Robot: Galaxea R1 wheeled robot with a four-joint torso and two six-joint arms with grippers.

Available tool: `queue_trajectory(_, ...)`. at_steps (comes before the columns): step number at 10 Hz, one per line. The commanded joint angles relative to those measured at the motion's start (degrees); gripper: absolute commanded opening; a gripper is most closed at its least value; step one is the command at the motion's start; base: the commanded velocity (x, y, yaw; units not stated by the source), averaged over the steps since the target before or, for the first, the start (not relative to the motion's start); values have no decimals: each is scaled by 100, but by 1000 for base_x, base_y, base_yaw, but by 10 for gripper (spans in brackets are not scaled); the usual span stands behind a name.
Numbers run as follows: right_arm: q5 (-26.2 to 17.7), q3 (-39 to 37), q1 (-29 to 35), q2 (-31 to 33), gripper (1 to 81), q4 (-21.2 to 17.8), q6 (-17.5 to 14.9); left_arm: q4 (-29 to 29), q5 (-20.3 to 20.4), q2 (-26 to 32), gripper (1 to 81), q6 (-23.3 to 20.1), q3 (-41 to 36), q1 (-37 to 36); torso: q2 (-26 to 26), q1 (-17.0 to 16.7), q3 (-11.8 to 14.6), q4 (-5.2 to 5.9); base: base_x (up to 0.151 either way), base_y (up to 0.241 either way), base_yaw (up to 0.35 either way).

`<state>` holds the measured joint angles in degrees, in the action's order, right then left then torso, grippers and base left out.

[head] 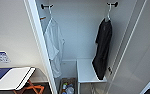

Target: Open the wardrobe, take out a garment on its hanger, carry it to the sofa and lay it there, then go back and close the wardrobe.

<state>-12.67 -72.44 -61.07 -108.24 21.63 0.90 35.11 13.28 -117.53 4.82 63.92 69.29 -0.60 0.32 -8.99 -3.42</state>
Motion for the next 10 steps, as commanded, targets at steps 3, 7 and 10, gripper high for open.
queue_trajectory(3,-61,-717,-190,-797,811,-141,76,-487,-36,-825,811,19,1132,-69,-2,-5,0,0,0,0,0)
queue_trajectory(7,414,-2115,-718,-2274,811,-598,191,-1006,-27,-1827,811,160,2406,72,-2,-7,0,0,0,0,0)
queue_trajectory(10,607,-2441,-771,-2634,811,-1140,183,-1068,17,-2451,811,432,3233,54,-2,-7,0,0,0,0,0)
